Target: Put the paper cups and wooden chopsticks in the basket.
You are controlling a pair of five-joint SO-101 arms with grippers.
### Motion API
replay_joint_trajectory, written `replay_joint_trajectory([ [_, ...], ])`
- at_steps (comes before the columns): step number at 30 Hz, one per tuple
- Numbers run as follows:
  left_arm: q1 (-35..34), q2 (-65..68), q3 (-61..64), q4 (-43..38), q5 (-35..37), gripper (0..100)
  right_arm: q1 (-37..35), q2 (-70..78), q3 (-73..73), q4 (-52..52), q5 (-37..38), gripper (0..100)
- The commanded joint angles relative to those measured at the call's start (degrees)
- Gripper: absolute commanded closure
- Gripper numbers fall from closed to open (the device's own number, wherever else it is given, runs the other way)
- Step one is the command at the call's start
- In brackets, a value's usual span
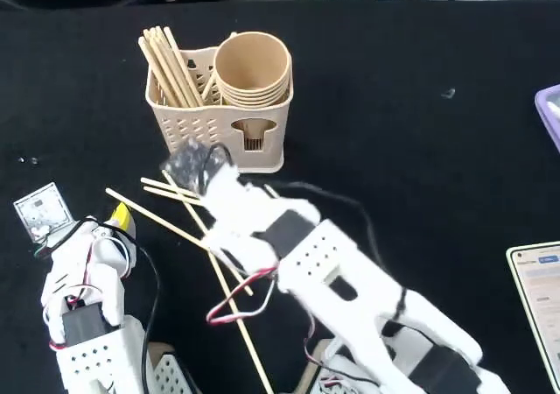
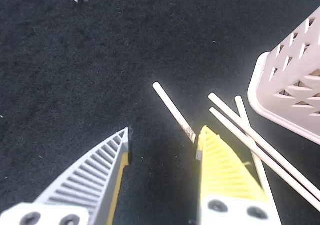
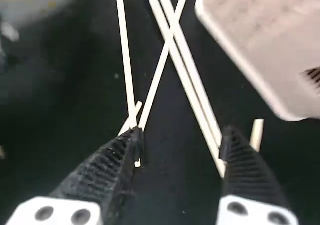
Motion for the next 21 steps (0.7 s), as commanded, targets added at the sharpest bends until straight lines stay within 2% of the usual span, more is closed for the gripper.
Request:
replay_joint_trajectory([
  [1, 0.13, 0.09, -0.66, -1.23, 0.62, 78, -1.41, 4.26, 2.42, -8.70, -0.53, 73.0],
  [9, 0.13, 0.09, -0.66, -1.23, 0.44, 78, -8.18, 17.71, -4.70, -9.05, -2.73, 73.0],
  [18, 0.13, 0.09, -0.66, -1.23, 0.35, 78, -8.18, 29.85, -10.86, -8.26, -3.78, 73.3],
  [21, 0.13, 0.09, -0.66, -1.23, 0.35, 78, -8.00, 29.67, -12.35, -5.01, -3.60, 84.7],
])
